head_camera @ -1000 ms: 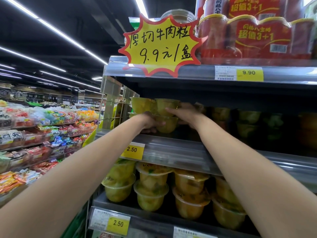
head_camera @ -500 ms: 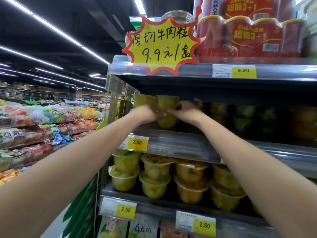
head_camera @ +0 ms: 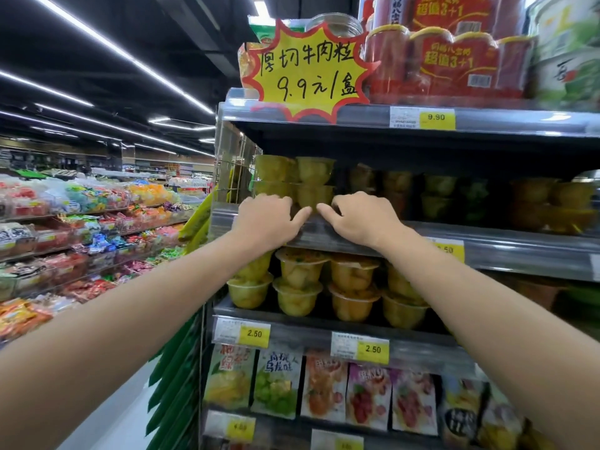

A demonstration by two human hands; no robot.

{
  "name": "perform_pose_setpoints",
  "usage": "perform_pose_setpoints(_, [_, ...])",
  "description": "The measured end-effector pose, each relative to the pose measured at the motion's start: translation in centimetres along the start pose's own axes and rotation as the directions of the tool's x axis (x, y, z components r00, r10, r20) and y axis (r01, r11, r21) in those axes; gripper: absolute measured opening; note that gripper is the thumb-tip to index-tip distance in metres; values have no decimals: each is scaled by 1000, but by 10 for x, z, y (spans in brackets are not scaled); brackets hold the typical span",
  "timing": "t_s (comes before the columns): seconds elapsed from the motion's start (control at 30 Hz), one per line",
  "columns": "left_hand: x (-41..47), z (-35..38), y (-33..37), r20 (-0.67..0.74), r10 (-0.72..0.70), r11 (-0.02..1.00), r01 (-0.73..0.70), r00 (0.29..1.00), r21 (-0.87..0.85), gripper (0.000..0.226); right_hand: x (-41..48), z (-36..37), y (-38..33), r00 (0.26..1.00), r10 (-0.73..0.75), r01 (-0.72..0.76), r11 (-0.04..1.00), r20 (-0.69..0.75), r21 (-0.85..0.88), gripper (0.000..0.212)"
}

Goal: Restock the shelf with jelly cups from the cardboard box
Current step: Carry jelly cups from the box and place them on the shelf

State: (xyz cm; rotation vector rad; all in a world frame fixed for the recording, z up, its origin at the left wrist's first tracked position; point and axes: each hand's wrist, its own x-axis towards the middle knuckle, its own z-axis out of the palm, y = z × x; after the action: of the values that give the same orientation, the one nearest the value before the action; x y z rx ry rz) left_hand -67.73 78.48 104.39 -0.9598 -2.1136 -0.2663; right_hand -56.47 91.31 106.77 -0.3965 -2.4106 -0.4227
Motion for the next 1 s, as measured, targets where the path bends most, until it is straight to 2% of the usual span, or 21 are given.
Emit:
perform_pose_setpoints(0.23, [-50, -30, 8, -30, 120, 980, -113, 992, 165, 60, -50, -11, -11, 983, -142, 121, 978, -117, -169, 47])
perform_pose_setpoints(0.37, [-92, -57, 23, 13, 109, 982, -110, 994, 156, 59, -91, -23, -17, 979, -170, 156, 980, -110, -125, 47])
perform_pose_setpoints(0.6, [-204, -80, 55, 165, 11, 996, -25, 986, 80, 53, -201, -19, -36, 975, -223, 222, 974, 10, 42, 47])
perform_pose_setpoints(0.73, [-295, -80, 64, 328, 1, 994, -37, 945, 105, 54, -270, -1, -65, 943, -306, 285, 945, 129, 160, 44])
perform_pose_setpoints(0.83, [-366, -81, 62, 467, -22, 994, -31, 884, 105, 53, -319, 9, -96, 886, -406, 352, 904, 224, 244, 44])
perform_pose_setpoints(1.0, [-488, -83, 43, 622, -172, 985, 155, 764, 82, 56, -391, 33, -169, 765, -559, 434, 814, 319, 385, 44])
